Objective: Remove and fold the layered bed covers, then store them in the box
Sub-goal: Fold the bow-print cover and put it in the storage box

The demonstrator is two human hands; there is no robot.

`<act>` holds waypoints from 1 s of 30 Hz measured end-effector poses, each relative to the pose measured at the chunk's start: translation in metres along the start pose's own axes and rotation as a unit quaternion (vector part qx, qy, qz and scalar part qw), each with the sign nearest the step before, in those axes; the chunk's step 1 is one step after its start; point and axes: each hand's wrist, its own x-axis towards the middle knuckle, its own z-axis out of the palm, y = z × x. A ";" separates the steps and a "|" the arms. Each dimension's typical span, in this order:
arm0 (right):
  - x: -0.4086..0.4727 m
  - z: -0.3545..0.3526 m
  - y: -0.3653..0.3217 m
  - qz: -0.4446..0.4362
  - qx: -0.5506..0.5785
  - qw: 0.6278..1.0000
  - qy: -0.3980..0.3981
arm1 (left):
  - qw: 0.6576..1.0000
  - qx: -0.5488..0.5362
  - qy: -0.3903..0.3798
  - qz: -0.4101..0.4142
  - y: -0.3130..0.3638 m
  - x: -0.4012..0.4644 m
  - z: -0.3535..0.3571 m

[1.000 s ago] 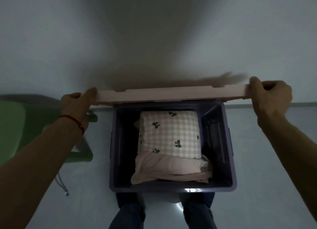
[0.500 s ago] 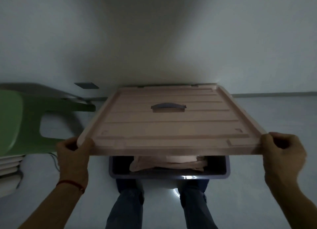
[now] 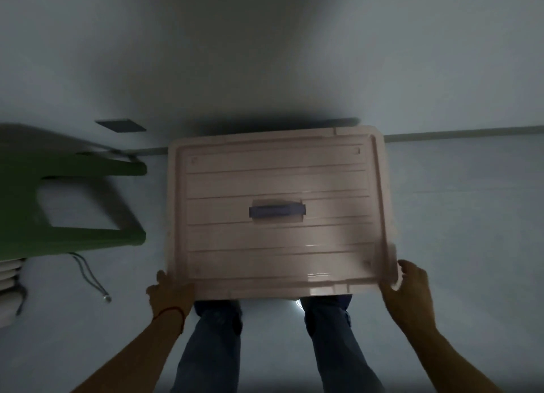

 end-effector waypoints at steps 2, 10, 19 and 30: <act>0.009 0.006 -0.008 -0.038 -0.038 0.998 -0.029 | 0.991 0.100 0.008 0.085 0.024 -0.006 0.013; 0.072 0.022 -0.043 -0.056 -0.066 0.995 -0.043 | 0.780 0.381 -0.104 0.485 0.194 -0.061 0.108; 0.101 0.008 -0.013 -0.110 0.003 0.992 -0.066 | 0.733 0.546 -0.044 0.402 0.229 -0.075 0.189; 0.175 -0.023 -0.033 0.093 0.264 0.903 -0.326 | 0.733 0.549 -0.029 0.399 0.229 -0.074 0.195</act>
